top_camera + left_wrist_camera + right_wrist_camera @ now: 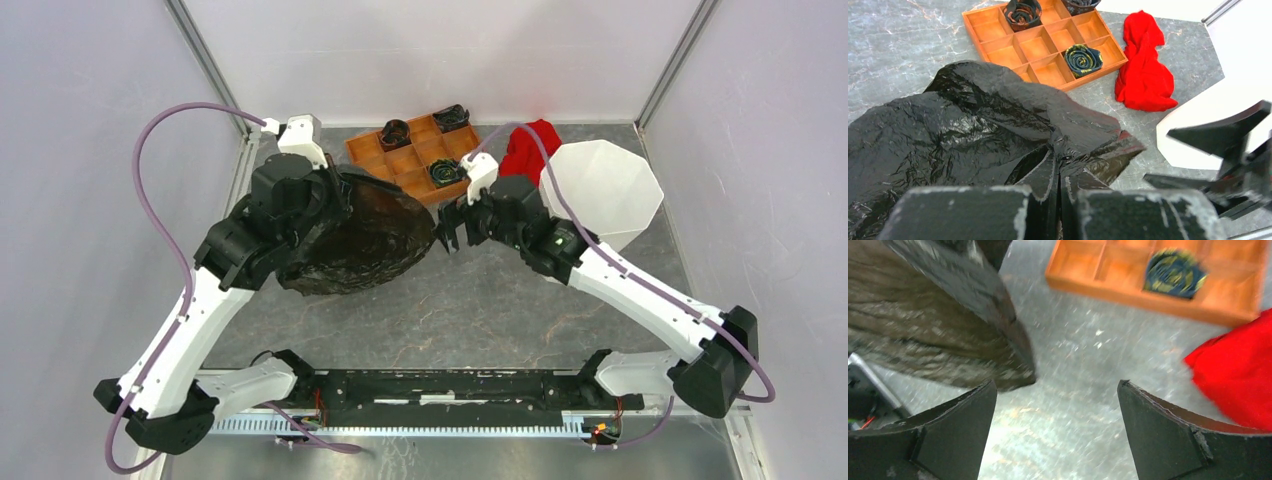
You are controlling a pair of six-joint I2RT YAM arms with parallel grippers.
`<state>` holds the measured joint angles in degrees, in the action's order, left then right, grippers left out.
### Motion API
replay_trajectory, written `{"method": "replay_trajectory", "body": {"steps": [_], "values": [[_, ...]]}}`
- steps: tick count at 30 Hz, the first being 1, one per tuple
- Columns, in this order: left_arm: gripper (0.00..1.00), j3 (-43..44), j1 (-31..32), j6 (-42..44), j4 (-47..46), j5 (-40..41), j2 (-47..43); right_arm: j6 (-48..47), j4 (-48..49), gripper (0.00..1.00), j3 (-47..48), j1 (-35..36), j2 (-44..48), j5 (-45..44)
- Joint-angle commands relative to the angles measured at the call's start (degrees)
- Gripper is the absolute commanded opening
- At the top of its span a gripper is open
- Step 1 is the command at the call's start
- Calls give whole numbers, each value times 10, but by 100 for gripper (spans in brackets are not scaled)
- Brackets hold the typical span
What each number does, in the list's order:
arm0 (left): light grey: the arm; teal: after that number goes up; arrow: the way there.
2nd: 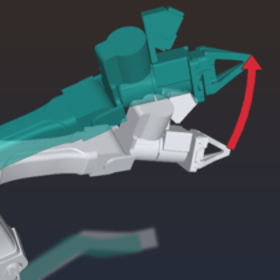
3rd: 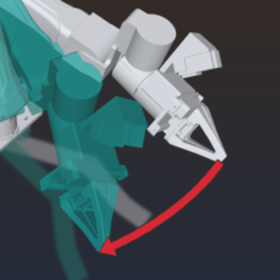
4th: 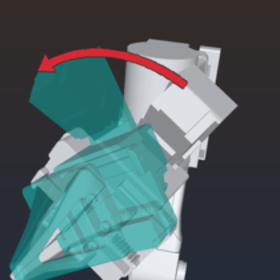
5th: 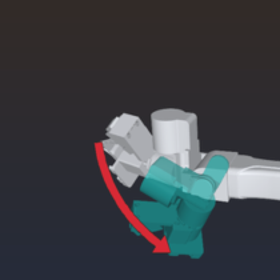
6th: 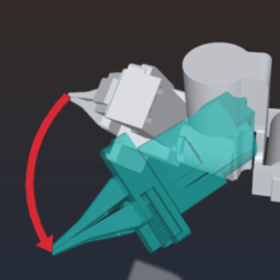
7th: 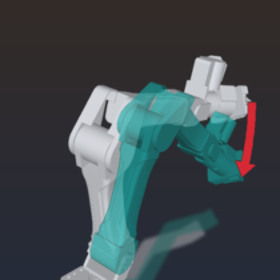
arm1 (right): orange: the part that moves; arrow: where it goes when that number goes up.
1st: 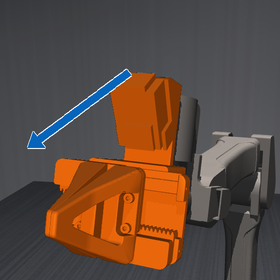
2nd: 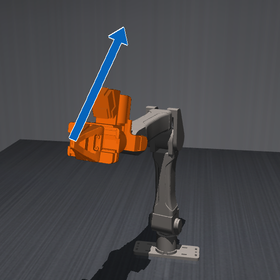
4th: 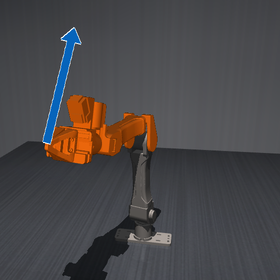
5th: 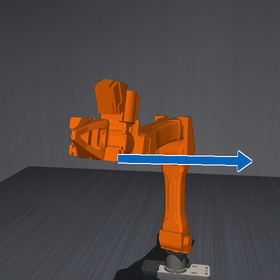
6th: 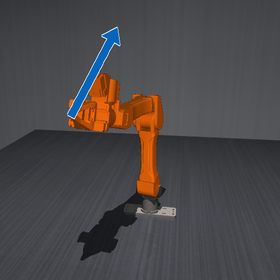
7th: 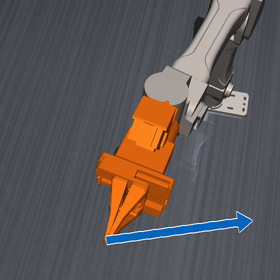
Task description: Put the trash bags into the trash bin
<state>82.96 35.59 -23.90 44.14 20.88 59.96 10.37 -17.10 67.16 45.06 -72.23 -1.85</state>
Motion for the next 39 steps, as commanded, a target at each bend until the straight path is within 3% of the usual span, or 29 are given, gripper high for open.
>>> {"method": "replay_trajectory", "body": {"steps": [1, 5, 9, 14, 23, 27, 33, 35, 37, 39], "values": [[2, 28, -2, -49, 9, -3, 11, 103, 62, 98, -31, 41, 3, 31], [2, 33, -1, -55, 15, -11, 19, 175, 115, 98, -69, 67, 3, 35], [2, 28, -2, -60, 9, -19, 16, 274, 140, 98, -113, 78, -8, -30], [2, 31, -1, -59, 9, -20, 16, 328, 153, 98, -155, 84, -17, -99], [2, 48, -2, -57, 8, -24, 24, 275, 318, 96, -255, 152, -44, -192], [2, 47, -2, -55, 10, -23, 20, 242, 397, 79, -280, 163, -74, -224], [2, 12, -2, -49, 18, 34, -4, 172, 353, 23, -240, 159, -75, -358], [2, -2, -4, -46, -5, 53, -4, 118, 348, 1, -201, 135, -70, -351], [2, 36, -18, -40, -34, 36, 23, 84, 306, 0, -122, 84, -66, -307], [2, 143, -33, -40, -41, -18, 80, 28, 267, 0, -13, 49, -63, -282]]}}
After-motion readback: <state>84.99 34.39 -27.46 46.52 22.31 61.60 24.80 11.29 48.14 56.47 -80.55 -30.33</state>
